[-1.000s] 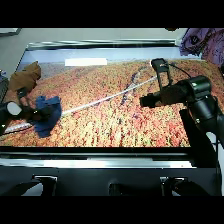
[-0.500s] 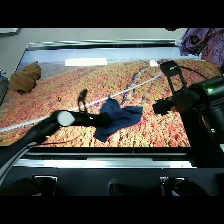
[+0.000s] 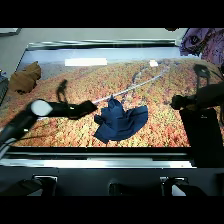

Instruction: Fold the clothes and pants, and hang the long-sleeved shirts on hangers.

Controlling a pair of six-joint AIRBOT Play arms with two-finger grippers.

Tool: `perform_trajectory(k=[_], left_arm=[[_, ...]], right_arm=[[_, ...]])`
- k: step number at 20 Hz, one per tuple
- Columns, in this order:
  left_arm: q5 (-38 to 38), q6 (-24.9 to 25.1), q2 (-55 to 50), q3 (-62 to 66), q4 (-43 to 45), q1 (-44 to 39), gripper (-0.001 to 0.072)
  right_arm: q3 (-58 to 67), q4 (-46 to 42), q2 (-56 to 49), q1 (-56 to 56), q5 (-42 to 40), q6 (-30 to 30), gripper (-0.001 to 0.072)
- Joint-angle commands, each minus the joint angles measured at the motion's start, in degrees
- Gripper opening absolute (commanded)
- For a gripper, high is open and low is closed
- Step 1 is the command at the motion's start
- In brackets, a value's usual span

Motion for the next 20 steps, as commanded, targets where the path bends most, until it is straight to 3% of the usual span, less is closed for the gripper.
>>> perform_trajectory(k=[1, 5, 13, 14, 15, 17, 20], left_arm=[[-8.9, 4.0, 5.9, 0.1, 2.9, 10.7, 0.0668], [-10.5, 4.6, 6.6, 0.1, 2.9, 15.8, 0.0668], [-10.6, 4.5, 6.5, 0.1, 2.6, 16.4, 0.0667], [-11.9, 3.7, 6.4, 0.1, 1.8, 16.4, 0.0667], [-13.3, 1.9, 6.2, 0.1, 2.1, 16.5, 0.0667], [-14.9, 2.3, 5.3, -1.4, 2.0, 17.1, 0.0668], [-8.7, 4.8, 3.9, -9.2, -2.3, 16.0, 0.0661]], right_arm=[[-6.7, 27.0, -7.0, -13.4, 2.3, -9.1, 0.049], [-9.4, 33.3, -17.2, -9.1, 4.9, -17.9, 0.0489], [-9.4, 34.4, -28.0, 1.8, 16.6, -20.9, 0.0464], [-9.4, 34.6, -28.7, 2.7, 16.8, -21.0, 0.0428], [-9.4, 34.6, -29.2, 3.2, 16.8, -21.0, 0.0328], [-9.3, 34.8, -29.1, 3.4, 16.8, -21.1, 0.0029], [-9.3, 34.6, -27.1, 3.4, 16.5, -21.4, 0.003]])
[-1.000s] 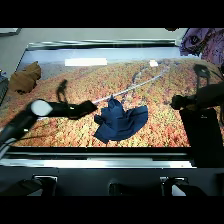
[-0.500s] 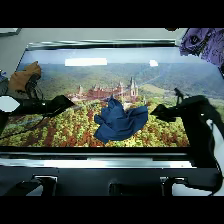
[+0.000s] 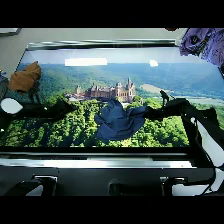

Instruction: Fold the clothes and pants, and hang the long-sleeved shirts on hangers.

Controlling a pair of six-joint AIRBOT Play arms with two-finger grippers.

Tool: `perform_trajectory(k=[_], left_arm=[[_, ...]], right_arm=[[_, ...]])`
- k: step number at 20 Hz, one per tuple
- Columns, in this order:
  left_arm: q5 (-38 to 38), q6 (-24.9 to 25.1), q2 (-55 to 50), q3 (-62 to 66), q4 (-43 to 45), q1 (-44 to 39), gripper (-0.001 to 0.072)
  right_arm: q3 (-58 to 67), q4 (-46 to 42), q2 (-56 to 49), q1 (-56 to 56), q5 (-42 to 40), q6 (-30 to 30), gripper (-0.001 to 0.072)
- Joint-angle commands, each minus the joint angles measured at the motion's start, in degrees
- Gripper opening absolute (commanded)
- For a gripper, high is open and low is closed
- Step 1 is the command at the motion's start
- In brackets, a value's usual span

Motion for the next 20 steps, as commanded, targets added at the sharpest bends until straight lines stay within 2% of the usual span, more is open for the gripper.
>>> perform_trajectory(k=[1, 3, 10, 11, 12, 14, 16, 18, 19, 20], left_arm=[[5.4, 3.3, -1.9, -8.0, -5.9, -1.9, 0.0659], [9.6, 5.7, -4.0, -13.0, -9.1, -5.7, 0.0658], [17.7, 6.1, -12.2, -16.0, -13.6, -14.3, 0.0655], [18.1, 7.5, -13.0, -16.0, -15.5, -14.7, 0.063], [18.1, 9.9, -14.0, -16.0, -18.3, -15.1, 0.0571], [18.7, 12.0, -15.5, -16.0, -22.1, -15.9, 0.0564], [20.0, 12.0, -16.9, -16.0, -23.0, -16.6, 0.0454], [20.5, 12.0, -18.6, -16.0, -25.3, -16.9, 0.0426], [20.5, 12.0, -19.2, -16.0, -25.8, -17.0, 0.0362], [20.5, 12.0, -19.4, -16.0, -25.8, -16.8, 0.0056]], right_arm=[[0.0, -0.1, 1.6, 0.5, 0.0, -0.4, 0.003], [0.0, -0.2, 2.8, 0.5, -1.0, -0.3, 0.0031], [0.0, -0.2, 5.9, 0.5, -1.6, 0.3, 0.0031], [0.0, -0.2, 6.5, 0.5, -1.6, 0.3, 0.0031], [0.0, -0.2, 7.1, 0.5, -1.6, 0.3, 0.0031], [0.0, -0.2, 8.1, 0.5, -1.6, 0.3, 0.0031], [0.0, -0.2, 9.2, 0.5, -1.6, 0.3, 0.003], [0.0, -0.2, 10.4, 0.5, -1.8, 0.7, 0.003], [0.0, -0.3, 11.1, 0.5, -1.9, 0.7, 0.003], [0.0, -0.4, 11.8, 0.5, -2.3, 0.7, 0.003]])
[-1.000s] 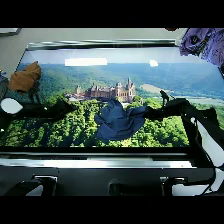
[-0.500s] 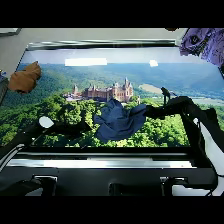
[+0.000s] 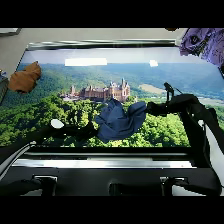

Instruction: Fold the clothes and pants, and hang the long-sleeved shirts on hangers.

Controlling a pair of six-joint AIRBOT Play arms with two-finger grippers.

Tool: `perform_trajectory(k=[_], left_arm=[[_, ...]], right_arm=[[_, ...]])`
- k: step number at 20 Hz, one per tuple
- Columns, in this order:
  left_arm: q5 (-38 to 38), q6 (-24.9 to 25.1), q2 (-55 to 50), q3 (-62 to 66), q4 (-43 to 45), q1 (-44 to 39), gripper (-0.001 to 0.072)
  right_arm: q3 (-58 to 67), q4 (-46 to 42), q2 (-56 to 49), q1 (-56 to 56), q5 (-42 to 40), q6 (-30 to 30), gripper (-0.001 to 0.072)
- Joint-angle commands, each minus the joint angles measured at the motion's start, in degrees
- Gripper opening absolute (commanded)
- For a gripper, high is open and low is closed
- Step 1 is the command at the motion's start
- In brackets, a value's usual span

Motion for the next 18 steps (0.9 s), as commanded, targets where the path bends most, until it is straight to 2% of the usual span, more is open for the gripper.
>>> perform_trajectory(k=[1, 3, 5, 9, 12, 15, 18], left_arm=[[1.1, 1.3, -1.4, 0.2, -2.4, 0.0, 0.0016], [0.6, 2.1, 0.1, 1.7, -1.9, 1.3, 0.0013], [0.0, 1.2, 3.6, 4.8, 2.9, 4.2, 0.0011], [-7.0, -9.1, 14.4, 19.9, 22.9, 14.2, 0.0011], [-13.1, -12.3, 22.4, 36.5, 33.6, 21.5, 0.0011], [-17.5, -12.3, 29.7, 50.1, 40.0, 26.1, 0.0012], [-18.0, -12.3, 37.6, 55.4, 43.3, 27.7, 0.0012]], right_arm=[[0.1, -0.2, 2.4, 0.0, -0.6, 0.3, 0.003], [0.1, -0.2, 4.6, 0.0, -0.6, 0.7, 0.003], [2.1, -0.4, 7.2, 0.0, -0.2, 0.7, 0.0029], [16.9, -4.1, 11.9, 0.0, 2.1, 2.5, 0.0028], [32.9, -11.0, 15.2, 0.0, 0.9, 7.7, 0.0028], [45.4, -18.8, 20.7, 0.0, -0.5, 11.9, 0.0028], [51.6, -23.6, 28.1, 0.0, -2.6, 13.8, 0.0029]])
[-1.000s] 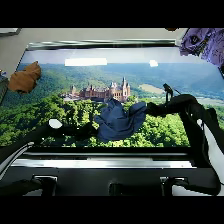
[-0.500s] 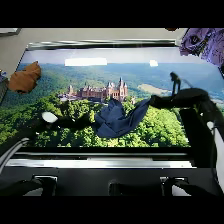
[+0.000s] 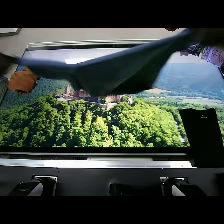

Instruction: Fold the clothes and pants, and hang the long-sleeved shirts on hangers.

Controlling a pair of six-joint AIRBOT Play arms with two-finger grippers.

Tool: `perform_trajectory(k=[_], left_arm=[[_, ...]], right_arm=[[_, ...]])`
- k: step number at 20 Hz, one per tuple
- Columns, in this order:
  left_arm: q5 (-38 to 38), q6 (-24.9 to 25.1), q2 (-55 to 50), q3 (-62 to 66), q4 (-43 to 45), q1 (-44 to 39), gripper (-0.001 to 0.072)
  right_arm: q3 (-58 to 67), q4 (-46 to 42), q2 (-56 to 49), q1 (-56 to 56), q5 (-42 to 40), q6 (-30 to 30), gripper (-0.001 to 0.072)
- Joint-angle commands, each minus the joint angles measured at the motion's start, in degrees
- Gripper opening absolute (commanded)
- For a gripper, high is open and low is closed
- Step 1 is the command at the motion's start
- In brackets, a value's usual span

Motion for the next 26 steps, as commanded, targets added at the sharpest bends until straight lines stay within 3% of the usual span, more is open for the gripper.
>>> perform_trajectory(k=[1, 6, 10, 12, 17, 22, 26], left_arm=[[-2.3, -0.9, 9.3, 7.4, 6.8, 2.7, 0.0013], [-2.6, -1.0, 16.7, 7.4, 7.4, 2.7, 0.0012], [-2.6, -5.7, 11.8, 7.3, 12.3, 2.7, 0.0012], [-2.8, -5.3, 4.9, 7.3, 12.3, 2.7, 0.0012], [-1.5, 1.0, -19.7, 7.3, 12.0, 2.7, 0.0012], [6.8, 0.9, -41.1, 7.4, 11.6, 1.2, 0.0013], [11.0, 0.9, -48.5, 7.4, 11.6, -1.6, 0.0014]], right_arm=[[7.6, -7.0, 8.8, 0.0, -1.5, 3.1, 0.0029], [7.6, -9.1, 15.4, 0.0, -2.0, 8.7, 0.0029], [7.6, -9.3, 9.6, 0.0, -5.6, 10.4, 0.0029], [7.6, -9.2, 2.7, 0.0, -9.3, 10.8, 0.0029], [7.5, -5.7, -20.8, 0.1, -14.8, 13.3, 0.003], [7.5, -2.8, -42.2, 2.1, -9.0, 13.3, 0.003], [7.5, -2.8, -51.5, 5.7, -2.5, 13.3, 0.0031]])
